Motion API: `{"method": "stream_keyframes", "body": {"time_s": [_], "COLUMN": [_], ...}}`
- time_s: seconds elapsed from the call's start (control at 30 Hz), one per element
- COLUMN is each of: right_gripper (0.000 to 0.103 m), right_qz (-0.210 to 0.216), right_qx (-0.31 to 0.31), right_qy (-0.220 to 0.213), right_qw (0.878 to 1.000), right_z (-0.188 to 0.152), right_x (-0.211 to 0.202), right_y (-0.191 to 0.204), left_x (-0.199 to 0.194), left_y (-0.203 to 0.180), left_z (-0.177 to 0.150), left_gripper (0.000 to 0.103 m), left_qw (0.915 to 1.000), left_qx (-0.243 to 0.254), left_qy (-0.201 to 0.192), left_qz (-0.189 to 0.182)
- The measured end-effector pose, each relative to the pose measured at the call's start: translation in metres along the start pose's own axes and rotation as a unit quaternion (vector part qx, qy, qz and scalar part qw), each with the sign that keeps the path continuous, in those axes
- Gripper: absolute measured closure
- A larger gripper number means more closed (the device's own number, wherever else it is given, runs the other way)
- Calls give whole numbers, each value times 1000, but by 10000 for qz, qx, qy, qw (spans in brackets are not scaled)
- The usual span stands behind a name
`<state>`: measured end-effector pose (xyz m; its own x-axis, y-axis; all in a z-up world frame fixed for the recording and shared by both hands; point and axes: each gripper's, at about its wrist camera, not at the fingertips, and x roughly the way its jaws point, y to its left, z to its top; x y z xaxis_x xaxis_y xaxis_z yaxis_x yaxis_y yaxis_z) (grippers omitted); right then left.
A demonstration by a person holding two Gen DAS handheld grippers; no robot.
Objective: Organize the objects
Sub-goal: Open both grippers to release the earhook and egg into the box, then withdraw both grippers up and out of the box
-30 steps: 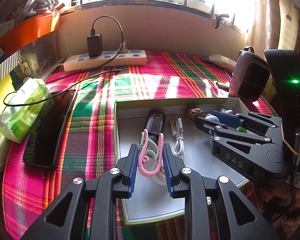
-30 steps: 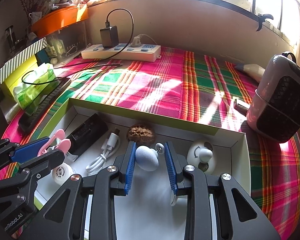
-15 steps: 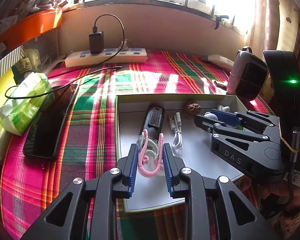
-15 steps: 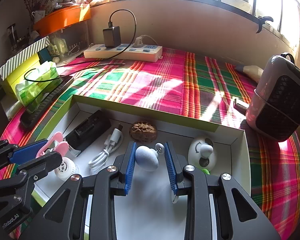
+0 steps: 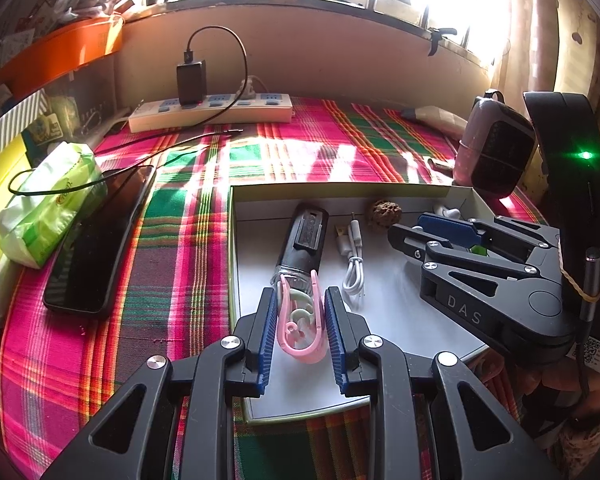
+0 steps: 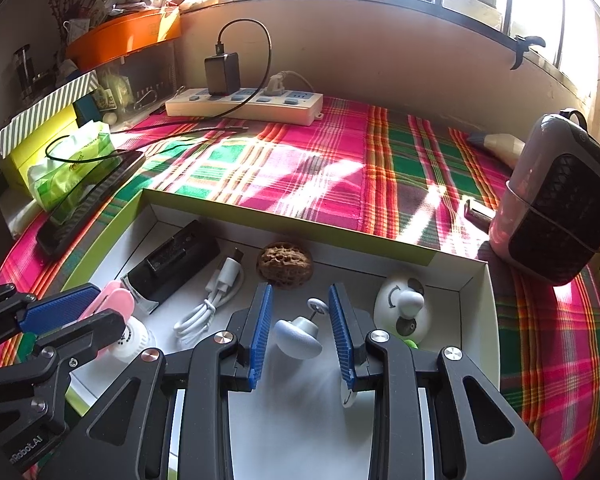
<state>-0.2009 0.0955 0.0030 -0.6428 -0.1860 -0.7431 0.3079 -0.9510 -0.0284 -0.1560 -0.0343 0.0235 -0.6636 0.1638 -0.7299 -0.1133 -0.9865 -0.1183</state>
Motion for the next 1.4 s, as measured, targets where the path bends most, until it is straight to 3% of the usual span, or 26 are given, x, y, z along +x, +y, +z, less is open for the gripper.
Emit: {"method": "stream_keyframes", "body": {"time_s": [0.2, 0.37, 0.83, 0.97, 1.4], "right_gripper": [72, 62, 59, 54, 54], "right_qz": [1, 65, 42, 96, 14], "right_qx": [8, 1, 6, 57, 87], "right_qy": [13, 34, 13, 17, -44], "right_qw": [10000, 10000, 10000, 9999, 10000], "right_z": [0, 0, -2, -3, -8], "right_x": [0, 0, -6, -8, -21], "right_y": [0, 1, 1, 0, 2], "left_x": [1, 0, -3, -6, -19], "left_y": [-1, -1, -7, -8, -11], "left_z": [0, 1, -1, -1, -3], "left_gripper": [80, 79, 70, 69, 68], "left_qw": [10000, 10000, 10000, 10000, 9999], "left_qx": [33, 34, 76, 77, 100], "left_qy": [15, 16, 17, -5, -71], "left_qz": [25, 14, 15, 32, 53]}}
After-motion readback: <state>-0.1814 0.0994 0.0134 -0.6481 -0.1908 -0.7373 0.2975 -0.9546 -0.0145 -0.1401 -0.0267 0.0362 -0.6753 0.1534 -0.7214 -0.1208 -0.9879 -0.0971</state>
